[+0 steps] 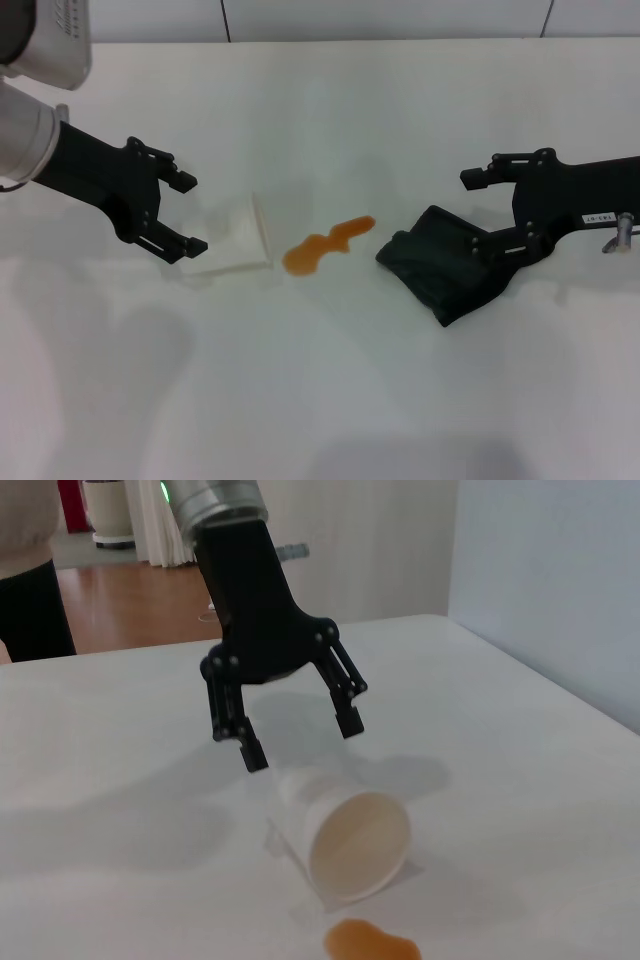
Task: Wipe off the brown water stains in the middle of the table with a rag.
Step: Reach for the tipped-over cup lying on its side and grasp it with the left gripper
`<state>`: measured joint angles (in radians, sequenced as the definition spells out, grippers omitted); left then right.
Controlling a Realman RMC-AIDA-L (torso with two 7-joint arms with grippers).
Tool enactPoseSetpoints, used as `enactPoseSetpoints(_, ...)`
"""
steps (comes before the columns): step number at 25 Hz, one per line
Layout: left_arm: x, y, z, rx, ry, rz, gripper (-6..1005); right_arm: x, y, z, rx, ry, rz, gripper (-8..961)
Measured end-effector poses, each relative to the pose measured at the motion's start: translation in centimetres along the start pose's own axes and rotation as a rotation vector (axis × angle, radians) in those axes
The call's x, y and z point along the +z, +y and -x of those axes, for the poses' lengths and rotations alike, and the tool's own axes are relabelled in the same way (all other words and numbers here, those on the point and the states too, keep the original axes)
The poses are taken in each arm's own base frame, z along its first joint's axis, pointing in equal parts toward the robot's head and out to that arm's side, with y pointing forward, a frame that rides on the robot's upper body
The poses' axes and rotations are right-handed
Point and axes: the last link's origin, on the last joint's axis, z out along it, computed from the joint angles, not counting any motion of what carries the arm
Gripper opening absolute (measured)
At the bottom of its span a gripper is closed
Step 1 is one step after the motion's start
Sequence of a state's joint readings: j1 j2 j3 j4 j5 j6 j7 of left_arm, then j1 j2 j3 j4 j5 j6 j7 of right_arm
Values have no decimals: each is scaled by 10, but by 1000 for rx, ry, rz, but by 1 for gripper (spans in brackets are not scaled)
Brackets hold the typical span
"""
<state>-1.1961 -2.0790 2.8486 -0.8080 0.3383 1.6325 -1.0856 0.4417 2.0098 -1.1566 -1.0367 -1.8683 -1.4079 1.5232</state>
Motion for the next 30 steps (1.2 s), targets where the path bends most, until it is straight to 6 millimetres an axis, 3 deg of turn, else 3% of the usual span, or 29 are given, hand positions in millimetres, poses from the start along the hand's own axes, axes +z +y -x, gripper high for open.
enactPoseSetpoints(30,34,-6,-3,33,-57,-10,890,0,0,-1,3,0,-5,842)
